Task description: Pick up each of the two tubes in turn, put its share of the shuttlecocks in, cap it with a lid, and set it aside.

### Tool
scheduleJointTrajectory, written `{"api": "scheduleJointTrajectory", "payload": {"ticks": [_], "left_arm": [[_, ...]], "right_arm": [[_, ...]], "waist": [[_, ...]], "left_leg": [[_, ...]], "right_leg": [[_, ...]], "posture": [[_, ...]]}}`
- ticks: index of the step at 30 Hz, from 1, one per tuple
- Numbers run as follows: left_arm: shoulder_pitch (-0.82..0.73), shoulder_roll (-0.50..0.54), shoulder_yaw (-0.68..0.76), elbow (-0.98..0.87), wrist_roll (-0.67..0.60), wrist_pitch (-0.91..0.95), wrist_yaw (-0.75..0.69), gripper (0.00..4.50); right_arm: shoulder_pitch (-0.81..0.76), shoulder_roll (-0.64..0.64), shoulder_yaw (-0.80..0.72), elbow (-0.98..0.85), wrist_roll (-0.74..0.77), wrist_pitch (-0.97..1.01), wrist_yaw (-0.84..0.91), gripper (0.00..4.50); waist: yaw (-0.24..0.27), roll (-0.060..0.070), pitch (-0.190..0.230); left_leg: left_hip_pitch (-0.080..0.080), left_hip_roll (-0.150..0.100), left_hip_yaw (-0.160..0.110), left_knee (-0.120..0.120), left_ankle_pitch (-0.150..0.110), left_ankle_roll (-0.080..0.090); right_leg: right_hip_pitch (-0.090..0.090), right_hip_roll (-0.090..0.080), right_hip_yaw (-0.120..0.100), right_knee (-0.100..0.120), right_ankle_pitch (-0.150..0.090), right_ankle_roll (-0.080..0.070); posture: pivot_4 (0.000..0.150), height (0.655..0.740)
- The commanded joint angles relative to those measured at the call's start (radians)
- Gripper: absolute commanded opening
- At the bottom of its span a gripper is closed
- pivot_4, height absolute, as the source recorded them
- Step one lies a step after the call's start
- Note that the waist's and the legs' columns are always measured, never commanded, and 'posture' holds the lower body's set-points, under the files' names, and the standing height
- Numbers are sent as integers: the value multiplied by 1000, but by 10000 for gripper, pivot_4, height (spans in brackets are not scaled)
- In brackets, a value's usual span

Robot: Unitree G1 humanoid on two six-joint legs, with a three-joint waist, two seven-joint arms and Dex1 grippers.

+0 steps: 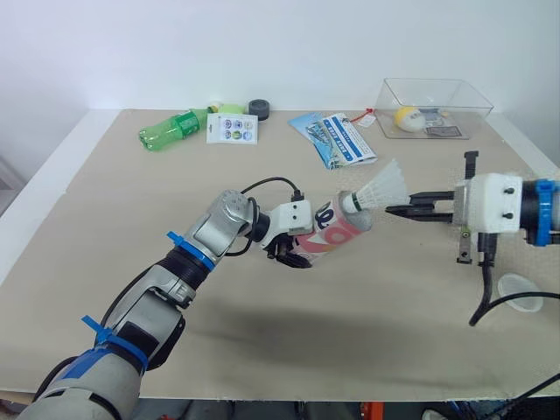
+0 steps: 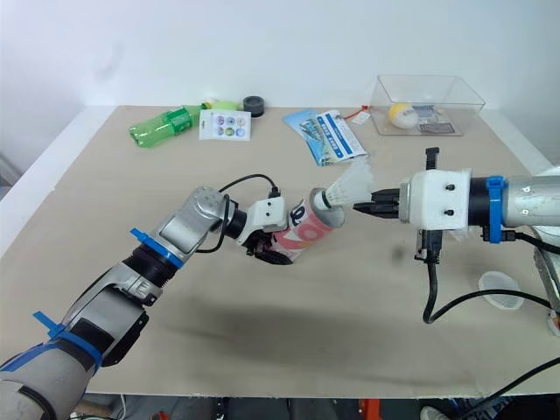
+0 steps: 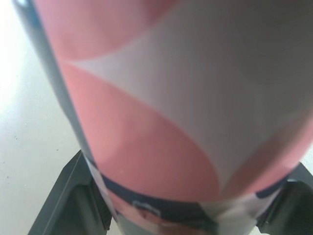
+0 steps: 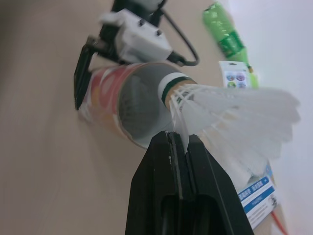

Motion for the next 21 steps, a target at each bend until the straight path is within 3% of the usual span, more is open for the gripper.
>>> {"api": "scheduleJointTrajectory", "payload": {"ticks": [1, 3, 6, 13, 14, 21], "left_arm": [[1, 6, -7, -14, 23, 17, 12, 29661], [2, 6, -8, -20, 23, 22, 11, 29661], [2, 8, -6, -23, 25, 26, 11, 29661], [8, 21, -3, -32, 27, 31, 7, 29661], [9, 23, -4, -33, 27, 31, 6, 29661], [15, 19, -7, -41, 25, 32, 6, 29661]], "right_arm": [[-59, 17, 52, 51, -70, -88, 22, 202], [-98, 39, 97, 82, -85, -110, 44, 202], [-145, 65, 102, 90, -45, -53, 51, 8847], [-134, 77, -44, 60, 178, 239, -1, 41922], [-123, 81, -88, 74, 210, 294, -34, 44294], [120, 125, -366, 186, 200, 554, -304, 44294]], "waist": [[-1, 0, 0], [-1, 0, 0], [-1, 0, 0], [1, 0, 0], [1, 0, 0], [3, -1, 0]], "left_leg": [[0, 0, 0, 0, 0, 0], [0, 0, 0, 0, 0, 0], [0, 0, 0, 0, 0, 0], [-1, 0, -1, -1, 0, 0], [-1, 0, -1, -1, 0, 0], [-1, 0, -1, -2, 0, 0]], "right_leg": [[0, 0, 0, 0, 0, 0], [0, 0, 0, 0, 0, 1], [-1, 0, 0, 0, 1, 2], [-1, 0, 0, 0, 2, 3], [-1, 0, 0, 0, 2, 3], [0, 0, -1, 0, 1, 3]], "posture": [[1500, 7400], [1500, 7400], [1500, 7400], [1500, 7400], [1500, 7400], [1500, 7400]]}}
